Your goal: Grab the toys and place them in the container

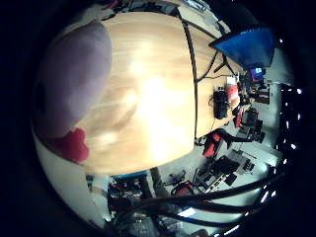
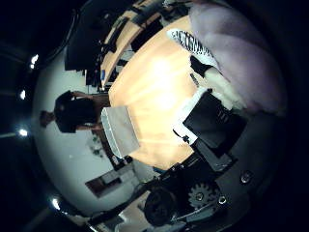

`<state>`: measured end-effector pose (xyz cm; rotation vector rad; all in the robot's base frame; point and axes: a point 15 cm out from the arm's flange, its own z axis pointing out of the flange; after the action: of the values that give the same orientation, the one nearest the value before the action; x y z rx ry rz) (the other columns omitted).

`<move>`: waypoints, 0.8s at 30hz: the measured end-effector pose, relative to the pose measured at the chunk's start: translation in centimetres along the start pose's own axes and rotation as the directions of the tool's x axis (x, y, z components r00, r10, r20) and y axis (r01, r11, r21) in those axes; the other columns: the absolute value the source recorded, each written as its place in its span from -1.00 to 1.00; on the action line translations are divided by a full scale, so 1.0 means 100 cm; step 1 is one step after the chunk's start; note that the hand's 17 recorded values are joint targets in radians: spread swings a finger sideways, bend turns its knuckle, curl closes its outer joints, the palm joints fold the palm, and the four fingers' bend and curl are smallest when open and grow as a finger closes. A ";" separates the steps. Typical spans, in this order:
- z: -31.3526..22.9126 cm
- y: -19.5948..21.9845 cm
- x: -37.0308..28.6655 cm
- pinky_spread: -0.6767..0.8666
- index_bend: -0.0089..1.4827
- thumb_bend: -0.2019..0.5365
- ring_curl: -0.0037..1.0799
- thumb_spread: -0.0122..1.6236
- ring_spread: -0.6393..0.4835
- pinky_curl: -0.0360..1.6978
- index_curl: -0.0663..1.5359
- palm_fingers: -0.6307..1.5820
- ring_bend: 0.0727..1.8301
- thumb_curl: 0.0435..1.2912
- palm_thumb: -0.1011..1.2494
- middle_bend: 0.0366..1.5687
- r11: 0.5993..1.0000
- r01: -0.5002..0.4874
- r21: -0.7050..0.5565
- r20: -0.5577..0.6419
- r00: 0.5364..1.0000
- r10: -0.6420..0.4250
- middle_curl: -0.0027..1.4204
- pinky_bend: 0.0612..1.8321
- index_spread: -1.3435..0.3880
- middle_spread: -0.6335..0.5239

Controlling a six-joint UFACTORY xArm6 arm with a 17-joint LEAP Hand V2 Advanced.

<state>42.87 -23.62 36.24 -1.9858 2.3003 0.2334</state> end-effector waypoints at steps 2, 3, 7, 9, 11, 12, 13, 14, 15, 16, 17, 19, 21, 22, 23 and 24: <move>-0.006 -0.002 -0.020 -0.94 -0.68 -0.43 -0.21 0.10 -0.63 -0.68 -0.24 0.59 0.11 -0.31 0.98 -0.44 0.999 0.034 0.009 0.006 0.999 -0.034 -0.13 0.20 -0.07 -0.63; -0.008 -0.003 -0.030 -0.94 -0.68 -0.44 -0.21 0.10 -0.63 -0.68 -0.23 0.59 0.11 -0.30 0.97 -0.44 0.999 0.049 0.014 0.010 0.999 -0.049 -0.13 0.19 -0.07 -0.63; -0.018 -0.010 -0.086 -0.94 -0.68 -0.46 -0.20 0.10 -0.63 -0.67 -0.21 0.59 0.11 -0.30 0.98 -0.45 0.989 0.146 0.035 0.014 0.989 -0.146 -0.11 0.18 -0.08 -0.63; -0.024 -0.010 -0.110 -0.94 -0.69 -0.47 -0.20 0.10 -0.63 -0.67 -0.20 0.59 0.10 -0.29 0.97 -0.45 0.983 0.180 0.046 0.007 0.984 -0.180 -0.11 0.17 -0.08 -0.63; -0.027 -0.010 -0.134 -0.95 -0.69 -0.48 -0.20 0.11 -0.63 -0.66 -0.19 0.59 0.10 -0.29 0.97 -0.45 0.976 0.212 0.050 0.003 0.977 -0.212 -0.10 0.17 -0.08 -0.63; -0.027 -0.009 -0.151 -0.95 -0.70 -0.48 -0.20 0.11 -0.63 -0.66 -0.19 0.59 0.10 -0.29 0.97 -0.46 0.972 0.232 0.050 0.001 0.973 -0.232 -0.10 0.16 -0.08 -0.63; -0.027 -0.008 -0.163 -0.95 -0.70 -0.48 -0.20 0.11 -0.62 -0.66 -0.18 0.59 0.10 -0.29 0.96 -0.46 0.968 0.245 0.048 0.000 0.970 -0.245 -0.09 0.16 -0.08 -0.64; -0.026 -0.004 -0.180 -0.95 -0.70 -0.49 -0.20 0.11 -0.62 -0.66 -0.18 0.59 0.10 -0.29 0.96 -0.46 0.963 0.264 0.045 0.000 0.964 -0.264 -0.09 0.16 -0.08 -0.64; -0.026 -0.002 -0.190 -0.95 -0.70 -0.49 -0.20 0.11 -0.62 -0.66 -0.17 0.59 0.10 -0.29 0.96 -0.46 0.960 0.277 0.044 -0.001 0.961 -0.277 -0.09 0.16 -0.08 -0.64; -0.025 0.001 -0.202 -0.95 -0.70 -0.49 -0.20 0.11 -0.62 -0.66 -0.17 0.59 0.10 -0.29 0.96 -0.47 0.955 0.293 0.042 -0.002 0.956 -0.293 -0.09 0.16 -0.09 -0.64; -0.024 0.004 -0.217 -0.95 -0.70 -0.49 -0.20 0.12 -0.62 -0.65 -0.17 0.59 0.10 -0.29 0.96 -0.47 0.950 0.309 0.039 -0.002 0.951 -0.309 -0.09 0.15 -0.09 -0.64; -0.023 0.011 -0.245 -0.95 -0.70 -0.49 -0.19 0.12 -0.62 -0.65 -0.16 0.59 0.10 -0.29 0.95 -0.47 0.939 0.342 0.036 -0.003 0.940 -0.342 -0.08 0.15 -0.08 -0.64; -0.019 0.019 -0.272 -0.95 -0.71 -0.49 -0.19 0.12 -0.62 -0.65 -0.15 0.59 0.09 -0.29 0.94 -0.46 0.929 0.368 0.028 -0.003 0.930 -0.368 -0.07 0.15 -0.08 -0.64; -0.019 0.025 -0.288 -0.95 -0.71 -0.49 -0.19 0.12 -0.62 -0.65 -0.14 0.59 0.09 -0.29 0.94 -0.46 0.921 0.388 0.028 -0.003 0.922 -0.388 -0.07 0.14 -0.08 -0.64; -0.019 0.031 -0.303 -0.95 -0.71 -0.49 -0.19 0.13 -0.62 -0.64 -0.14 0.59 0.09 -0.29 0.94 -0.46 0.911 0.411 0.031 -0.005 0.912 -0.411 -0.07 0.14 -0.08 -0.64; -0.019 0.034 -0.311 -0.95 -0.72 -0.49 -0.19 0.13 -0.61 -0.64 -0.13 0.59 0.09 -0.29 0.94 -0.46 0.906 0.423 0.030 -0.005 0.906 -0.423 -0.06 0.14 -0.08 -0.64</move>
<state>44.17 6.85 43.60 -2.3964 1.7899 0.1610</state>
